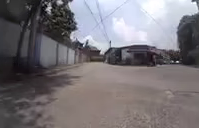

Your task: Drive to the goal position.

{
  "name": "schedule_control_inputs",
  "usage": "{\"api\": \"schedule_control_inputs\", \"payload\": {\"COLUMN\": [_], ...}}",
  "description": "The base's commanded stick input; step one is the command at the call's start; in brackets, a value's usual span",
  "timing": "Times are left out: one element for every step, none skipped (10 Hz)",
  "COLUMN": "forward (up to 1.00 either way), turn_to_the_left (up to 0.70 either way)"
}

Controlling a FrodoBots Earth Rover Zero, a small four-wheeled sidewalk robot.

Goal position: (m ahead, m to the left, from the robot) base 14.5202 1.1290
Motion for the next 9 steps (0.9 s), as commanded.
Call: {"api": "schedule_control_inputs", "payload": {"forward": [1.0, 1.0, 1.0, 1.0, 1.0, 1.0, 1.0, 1.0, 1.0], "turn_to_the_left": [0.0, 0.0, 0.0, 0.0, 0.0, 0.0, 0.0, 0.0, 0.0]}}
